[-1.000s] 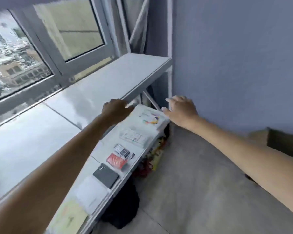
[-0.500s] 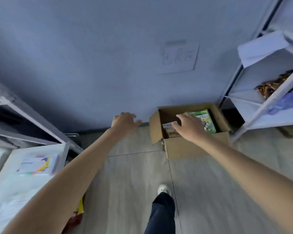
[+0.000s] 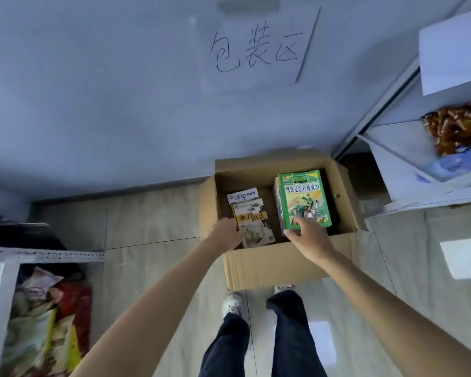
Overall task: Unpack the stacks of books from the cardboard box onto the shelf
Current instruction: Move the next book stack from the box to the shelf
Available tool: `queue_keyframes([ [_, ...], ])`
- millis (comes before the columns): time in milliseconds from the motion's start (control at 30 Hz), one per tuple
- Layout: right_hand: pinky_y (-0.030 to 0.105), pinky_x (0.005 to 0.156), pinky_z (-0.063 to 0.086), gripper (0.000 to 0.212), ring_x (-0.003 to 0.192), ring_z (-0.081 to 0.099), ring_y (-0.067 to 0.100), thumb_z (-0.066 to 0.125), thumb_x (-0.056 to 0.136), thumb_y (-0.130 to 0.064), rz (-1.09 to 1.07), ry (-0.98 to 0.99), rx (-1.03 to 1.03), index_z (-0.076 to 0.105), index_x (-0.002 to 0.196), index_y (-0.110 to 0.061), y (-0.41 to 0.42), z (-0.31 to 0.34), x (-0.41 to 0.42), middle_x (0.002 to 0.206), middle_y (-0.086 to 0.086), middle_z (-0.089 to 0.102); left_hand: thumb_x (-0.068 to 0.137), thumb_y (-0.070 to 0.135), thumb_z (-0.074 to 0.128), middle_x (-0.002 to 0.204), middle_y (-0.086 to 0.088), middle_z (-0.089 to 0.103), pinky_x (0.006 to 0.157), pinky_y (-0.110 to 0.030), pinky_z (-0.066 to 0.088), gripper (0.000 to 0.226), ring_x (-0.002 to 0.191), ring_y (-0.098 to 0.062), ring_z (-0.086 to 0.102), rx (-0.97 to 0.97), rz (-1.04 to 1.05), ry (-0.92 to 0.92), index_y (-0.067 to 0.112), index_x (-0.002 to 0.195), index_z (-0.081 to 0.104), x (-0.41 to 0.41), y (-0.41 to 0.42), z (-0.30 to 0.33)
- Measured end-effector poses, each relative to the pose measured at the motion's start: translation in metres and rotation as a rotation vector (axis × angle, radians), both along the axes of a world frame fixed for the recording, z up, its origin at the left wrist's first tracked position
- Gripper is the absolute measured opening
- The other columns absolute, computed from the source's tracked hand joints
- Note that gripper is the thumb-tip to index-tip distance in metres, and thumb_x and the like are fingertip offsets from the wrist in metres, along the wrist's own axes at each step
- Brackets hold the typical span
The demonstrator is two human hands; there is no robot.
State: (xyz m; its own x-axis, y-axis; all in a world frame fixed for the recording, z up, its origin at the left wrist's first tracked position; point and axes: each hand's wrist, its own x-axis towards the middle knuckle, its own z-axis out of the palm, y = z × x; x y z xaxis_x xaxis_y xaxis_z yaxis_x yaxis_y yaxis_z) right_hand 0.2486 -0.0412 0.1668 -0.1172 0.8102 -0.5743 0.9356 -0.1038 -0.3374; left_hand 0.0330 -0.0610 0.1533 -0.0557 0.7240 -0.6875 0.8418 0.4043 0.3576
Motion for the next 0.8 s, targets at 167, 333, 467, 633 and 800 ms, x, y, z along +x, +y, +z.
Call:
queue_keyframes([
  [167, 0.037, 0.104, 0.039, 0.059, 0.133, 0.044, 0.026, 0.05, 0.096, -0.042, 0.04, 0.077, -0.146, 0.04, 0.144, -0.01, 0.065, -0.081, -0.007, 0.146, 0.01, 0.045, 0.097, 0.035, 0.047, 0.123, -0.016, 0.058, 0.081, -0.033, 0.042, 0.045, 0.111, -0.031, 0.056, -0.145, 0.153, 0.0, 0.004, 0.128, 0.05, 0.014, 0.042, -0.093],
  [333, 0.037, 0.106, 0.038, 0.061, 0.134, 0.042, 0.028, 0.05, 0.096, -0.036, 0.028, 0.125, -0.304, 0.032, 0.147, -0.007, 0.099, -0.17, -0.023, 0.149, 0.013, 0.04, 0.095, 0.039, 0.05, 0.141, -0.016, 0.048, 0.095, -0.037, 0.043, 0.059, 0.126, -0.031, 0.049, -0.261, 0.37, -0.017, 0.005, 0.142, 0.037, 0.014, 0.073, -0.182],
  [467, 0.042, 0.11, 0.037, 0.062, 0.134, 0.043, 0.03, 0.05, 0.097, -0.036, 0.033, 0.104, -0.387, 0.03, 0.148, -0.006, 0.111, -0.247, -0.038, 0.148, 0.014, 0.04, 0.097, 0.035, 0.049, 0.143, -0.016, 0.048, 0.089, -0.033, 0.042, 0.06, 0.127, -0.031, 0.049, -0.345, 0.532, -0.059, 0.005, 0.145, 0.03, 0.01, 0.096, -0.251],
  [633, 0.041, 0.111, 0.035, 0.065, 0.135, 0.039, 0.034, 0.051, 0.097, -0.03, -0.053, 0.101, -0.444, 0.021, 0.15, -0.009, 0.114, -0.333, -0.055, 0.15, 0.018, 0.031, 0.096, 0.025, 0.053, 0.131, -0.011, 0.059, 0.079, -0.03, 0.045, 0.047, 0.104, -0.025, 0.06, -0.326, 0.862, -0.237, 0.01, 0.138, 0.039, 0.013, 0.126, -0.327],
  [800, 0.046, 0.113, 0.031, 0.078, 0.142, 0.029, 0.036, 0.053, 0.096, -0.025, -0.278, 0.125, -0.451, 0.003, 0.154, -0.008, 0.117, -0.387, -0.057, 0.157, 0.017, 0.02, 0.084, 0.03, 0.069, 0.137, -0.015, 0.055, 0.1, -0.045, 0.049, 0.069, 0.12, -0.032, 0.057, -0.26, 1.116, -0.269, 0.007, 0.142, 0.04, 0.013, 0.136, -0.383],
])
